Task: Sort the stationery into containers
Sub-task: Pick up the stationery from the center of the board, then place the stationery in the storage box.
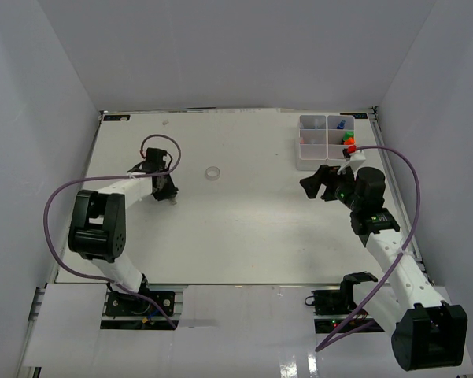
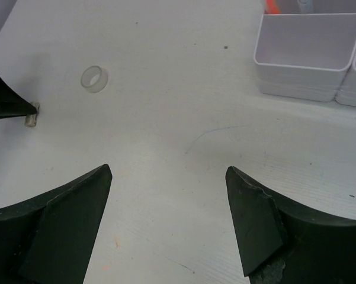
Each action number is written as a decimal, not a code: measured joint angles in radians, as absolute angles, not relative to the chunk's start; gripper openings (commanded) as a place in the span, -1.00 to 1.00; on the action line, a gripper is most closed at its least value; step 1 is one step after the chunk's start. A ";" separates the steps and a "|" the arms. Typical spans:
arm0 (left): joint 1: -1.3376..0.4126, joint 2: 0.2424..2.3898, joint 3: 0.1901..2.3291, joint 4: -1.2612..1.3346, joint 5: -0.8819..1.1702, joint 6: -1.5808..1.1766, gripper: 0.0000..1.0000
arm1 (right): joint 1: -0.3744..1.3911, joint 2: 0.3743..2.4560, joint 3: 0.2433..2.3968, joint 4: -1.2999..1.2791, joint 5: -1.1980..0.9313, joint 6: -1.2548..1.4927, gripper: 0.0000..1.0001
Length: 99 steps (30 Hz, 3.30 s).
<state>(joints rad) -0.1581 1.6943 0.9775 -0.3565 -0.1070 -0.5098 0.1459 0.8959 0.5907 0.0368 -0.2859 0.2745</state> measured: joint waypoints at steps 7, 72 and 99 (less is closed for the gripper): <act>-0.176 1.491 0.892 -0.260 0.216 -0.262 -1.00 | 0.189 0.944 0.607 0.052 -0.431 0.249 0.66; -0.585 1.193 0.745 0.176 0.390 0.301 0.96 | 0.495 1.362 1.076 -0.182 -0.265 0.332 -0.85; -0.375 1.446 0.933 -0.088 -0.004 -0.105 0.95 | -0.066 1.723 1.360 -0.315 0.083 0.286 -0.85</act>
<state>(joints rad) -0.3752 1.4460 0.9325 -0.0879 -0.0040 -0.1055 -0.0662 1.7226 1.3598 -0.3145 0.0830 0.2855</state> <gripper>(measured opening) 0.979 0.178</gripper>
